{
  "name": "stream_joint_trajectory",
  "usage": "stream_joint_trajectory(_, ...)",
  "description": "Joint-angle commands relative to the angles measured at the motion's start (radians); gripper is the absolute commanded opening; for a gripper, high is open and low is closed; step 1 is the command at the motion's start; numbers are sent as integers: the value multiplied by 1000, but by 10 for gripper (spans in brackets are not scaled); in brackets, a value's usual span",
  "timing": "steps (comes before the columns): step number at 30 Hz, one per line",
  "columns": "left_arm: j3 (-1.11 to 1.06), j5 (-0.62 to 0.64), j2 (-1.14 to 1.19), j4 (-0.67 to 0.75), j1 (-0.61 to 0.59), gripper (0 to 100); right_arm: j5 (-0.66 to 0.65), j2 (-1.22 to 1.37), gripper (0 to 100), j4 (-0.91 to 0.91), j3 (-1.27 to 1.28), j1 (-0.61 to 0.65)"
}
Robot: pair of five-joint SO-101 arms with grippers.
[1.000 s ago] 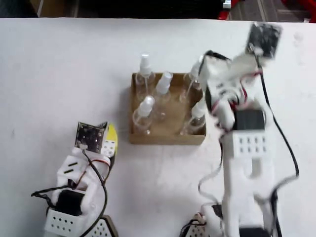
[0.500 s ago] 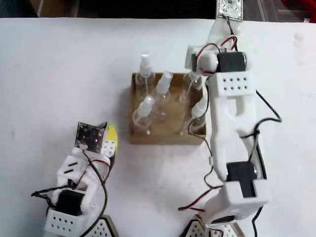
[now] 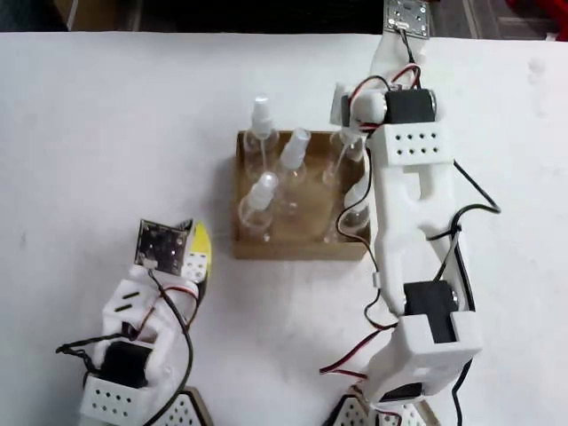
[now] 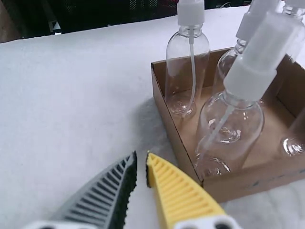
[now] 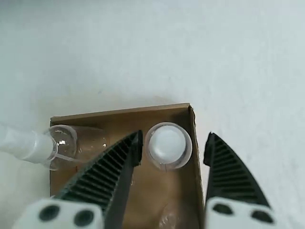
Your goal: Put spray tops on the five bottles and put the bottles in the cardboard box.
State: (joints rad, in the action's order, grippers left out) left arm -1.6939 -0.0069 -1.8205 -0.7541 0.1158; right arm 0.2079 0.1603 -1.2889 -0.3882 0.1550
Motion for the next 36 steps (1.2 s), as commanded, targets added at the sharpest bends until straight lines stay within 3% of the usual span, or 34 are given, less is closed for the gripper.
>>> stream_joint_trajectory(1,2,-12,-8,-3,13,42,2,-10,180,-8,-37,-31)
stream_joint_trajectory(18,2,-12,-8,-3,15,42,-2,-8,176,-7,-37,-41)
stream_joint_trajectory(24,2,-12,-8,-3,15,42,-2,-8,20,1,-41,-39)
stream_joint_trajectory(32,2,-12,-8,-3,15,42,-5,-8,31,30,-40,-38)
stream_joint_trajectory(36,2,-12,-8,-3,15,42,-103,-8,16,68,-44,-36)
